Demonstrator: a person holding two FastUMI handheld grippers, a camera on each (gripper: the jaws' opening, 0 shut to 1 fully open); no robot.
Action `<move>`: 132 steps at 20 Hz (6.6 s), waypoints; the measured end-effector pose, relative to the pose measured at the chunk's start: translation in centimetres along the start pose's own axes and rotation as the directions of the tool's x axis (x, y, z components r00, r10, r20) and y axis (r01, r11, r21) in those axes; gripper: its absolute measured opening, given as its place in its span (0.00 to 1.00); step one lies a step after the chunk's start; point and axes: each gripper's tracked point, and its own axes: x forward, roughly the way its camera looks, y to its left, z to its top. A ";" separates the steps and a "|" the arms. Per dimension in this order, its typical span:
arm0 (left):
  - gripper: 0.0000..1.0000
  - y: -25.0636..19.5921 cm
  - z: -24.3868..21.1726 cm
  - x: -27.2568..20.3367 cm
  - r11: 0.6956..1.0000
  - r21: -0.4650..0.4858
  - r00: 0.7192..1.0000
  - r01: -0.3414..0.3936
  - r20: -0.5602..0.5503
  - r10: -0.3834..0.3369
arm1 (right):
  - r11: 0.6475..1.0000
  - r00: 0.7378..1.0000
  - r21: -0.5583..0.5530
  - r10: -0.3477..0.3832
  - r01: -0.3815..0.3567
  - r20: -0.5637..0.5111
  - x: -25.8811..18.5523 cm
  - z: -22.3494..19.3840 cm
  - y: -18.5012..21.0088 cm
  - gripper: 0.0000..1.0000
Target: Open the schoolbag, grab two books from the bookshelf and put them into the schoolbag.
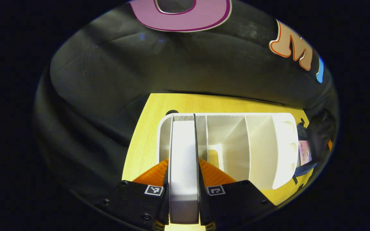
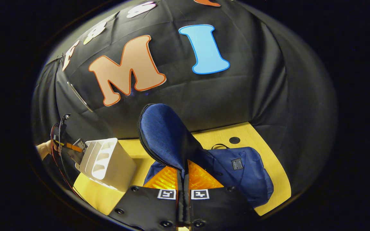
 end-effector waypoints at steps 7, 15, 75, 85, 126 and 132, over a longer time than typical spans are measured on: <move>0.33 0.5 2.1 -2.6 1.000 -0.008 0.998 0.013 0.063 -0.012 | 1.000 1.000 0.009 -0.005 0.005 0.004 -0.2 0.2 -0.2 0.03; 0.32 3.4 6.7 -10.1 0.997 -0.068 0.985 0.045 0.170 -0.033 | 1.000 1.000 0.014 -0.005 0.005 0.005 -0.3 0.4 -0.3 0.03; 0.35 -45.2 0.3 -2.1 0.380 -0.669 0.657 0.638 0.215 -0.723 | 0.995 0.996 0.030 0.090 -0.090 0.016 -1.3 1.0 -0.2 0.03; 0.30 -52.4 -3.1 0.1 0.366 -0.699 0.630 0.614 0.154 -0.761 | 0.992 0.992 0.032 0.124 -0.124 0.025 -1.7 1.1 -0.3 0.03; 0.87 -39.8 0.8 -3.9 0.949 0.141 0.923 0.283 0.227 -0.309 | 0.995 0.995 0.021 0.102 -0.102 -0.009 -1.5 -2.1 0.7 0.03; 0.92 -32.9 3.6 -11.8 0.961 0.237 0.847 0.139 0.475 -0.240 | 0.998 0.998 0.007 0.061 -0.061 -0.021 -1.6 -3.7 1.6 0.02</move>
